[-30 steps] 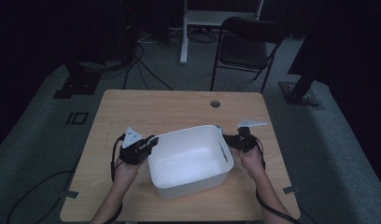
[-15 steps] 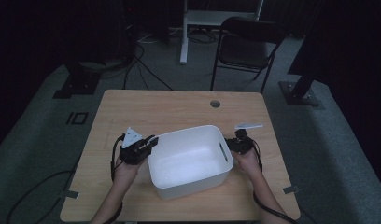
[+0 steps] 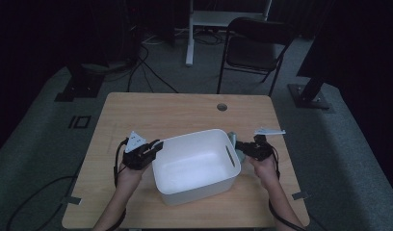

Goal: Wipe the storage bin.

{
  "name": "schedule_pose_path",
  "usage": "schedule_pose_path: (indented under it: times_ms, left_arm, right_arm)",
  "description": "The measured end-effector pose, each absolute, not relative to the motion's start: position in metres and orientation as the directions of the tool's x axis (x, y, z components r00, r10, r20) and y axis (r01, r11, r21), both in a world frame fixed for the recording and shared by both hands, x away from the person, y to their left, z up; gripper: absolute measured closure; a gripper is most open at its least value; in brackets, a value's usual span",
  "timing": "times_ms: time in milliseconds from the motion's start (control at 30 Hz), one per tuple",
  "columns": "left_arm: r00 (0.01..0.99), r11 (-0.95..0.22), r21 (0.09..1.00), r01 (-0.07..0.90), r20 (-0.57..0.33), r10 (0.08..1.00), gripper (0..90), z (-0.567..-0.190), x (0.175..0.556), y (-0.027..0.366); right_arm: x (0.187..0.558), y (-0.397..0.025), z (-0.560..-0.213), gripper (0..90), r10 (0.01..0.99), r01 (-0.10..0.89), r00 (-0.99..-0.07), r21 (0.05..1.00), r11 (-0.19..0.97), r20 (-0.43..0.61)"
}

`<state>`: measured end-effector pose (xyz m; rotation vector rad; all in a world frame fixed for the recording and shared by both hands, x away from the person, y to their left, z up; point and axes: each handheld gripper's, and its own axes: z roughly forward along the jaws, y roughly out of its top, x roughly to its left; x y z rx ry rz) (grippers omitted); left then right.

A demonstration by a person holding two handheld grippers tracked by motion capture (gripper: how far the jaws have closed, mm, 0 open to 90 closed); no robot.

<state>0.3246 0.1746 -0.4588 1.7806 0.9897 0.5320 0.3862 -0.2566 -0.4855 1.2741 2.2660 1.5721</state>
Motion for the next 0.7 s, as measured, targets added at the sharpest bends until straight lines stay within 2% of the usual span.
schedule_pose_path:
  times_ms: [300,700]
  left_arm:
    - [0.569,-0.177,0.907,0.382,-0.08,0.819,78.0,-0.459,0.325,0.174]
    - [0.566,-0.182,0.906,0.382,-0.073,0.822,78.1,-0.458,0.324,0.173]
  right_arm:
    - [0.337,-0.277,-0.458,86.0,0.645,0.482,-0.697,0.87,0.099,0.313]
    - [0.275,-0.281,-0.451,85.9,0.602,0.411,-0.755,0.903,0.124,0.261]
